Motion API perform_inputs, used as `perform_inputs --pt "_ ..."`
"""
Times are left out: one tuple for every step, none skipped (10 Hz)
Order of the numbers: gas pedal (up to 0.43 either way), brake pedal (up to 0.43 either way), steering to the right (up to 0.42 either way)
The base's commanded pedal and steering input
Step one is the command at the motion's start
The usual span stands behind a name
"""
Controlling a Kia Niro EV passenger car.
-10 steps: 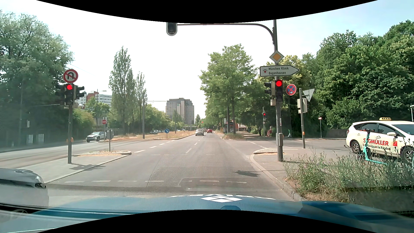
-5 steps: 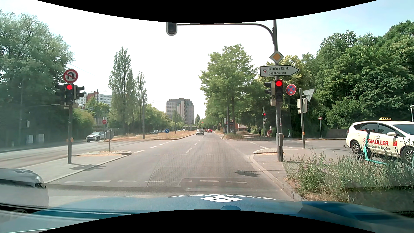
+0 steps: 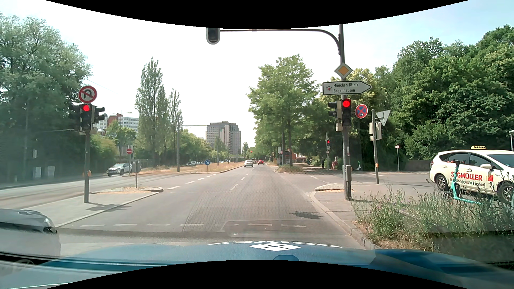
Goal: Follow the waypoints while adhering to traffic rules and regulations
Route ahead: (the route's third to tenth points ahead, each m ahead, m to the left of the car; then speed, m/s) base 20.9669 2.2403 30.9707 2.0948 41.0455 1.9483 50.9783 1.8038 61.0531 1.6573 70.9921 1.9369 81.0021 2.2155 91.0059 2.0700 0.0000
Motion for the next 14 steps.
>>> perform_inputs --pt "0.0 0.274 -0.004" --pt "0.0 0.268 -0.004" --pt "0.0 0.268 -0.004" --pt "0.0 0.268 -0.004" --pt "0.0 0.268 -0.004" --pt "0.0 0.268 -0.004" --pt "0.0 0.268 -0.004" --pt "0.0 0.268 -0.004" --pt "0.0 0.268 -0.004" --pt "0.0 0.268 -0.004" --pt "0.0 0.268 -0.004" --pt "0.0 0.268 -0.004" --pt "0.0 0.268 -0.004" --pt "0.0 0.268 -0.004"
